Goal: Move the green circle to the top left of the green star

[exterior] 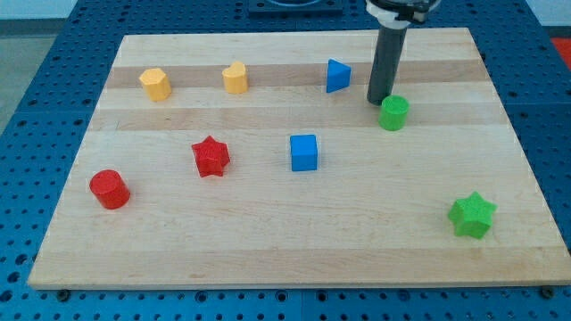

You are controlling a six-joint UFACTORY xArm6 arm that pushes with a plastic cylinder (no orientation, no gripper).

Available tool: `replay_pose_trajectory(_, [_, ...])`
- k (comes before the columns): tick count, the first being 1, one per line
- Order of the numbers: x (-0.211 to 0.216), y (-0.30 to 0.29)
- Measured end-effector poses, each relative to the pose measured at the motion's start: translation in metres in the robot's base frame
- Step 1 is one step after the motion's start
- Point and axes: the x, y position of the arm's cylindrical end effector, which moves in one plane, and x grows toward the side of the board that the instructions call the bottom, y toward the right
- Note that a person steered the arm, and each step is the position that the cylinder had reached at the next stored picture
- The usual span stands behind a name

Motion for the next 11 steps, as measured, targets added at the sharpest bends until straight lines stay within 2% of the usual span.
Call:
replay_pose_trajectory(1, [-0.012, 0.000])
replay_pose_trajectory(3, [0.119, 0.000])
replay_pose_trajectory(4, [0.103, 0.000])
replay_pose_trajectory(5, [0.058, 0.001])
replay_pose_trajectory(6, [0.047, 0.028])
replay_pose_trajectory(7, [0.087, 0.032])
replay_pose_trajectory(8, [0.143, 0.009])
replay_pose_trajectory(9, [0.156, -0.013])
replay_pose_trajectory(11, [0.125, -0.010])
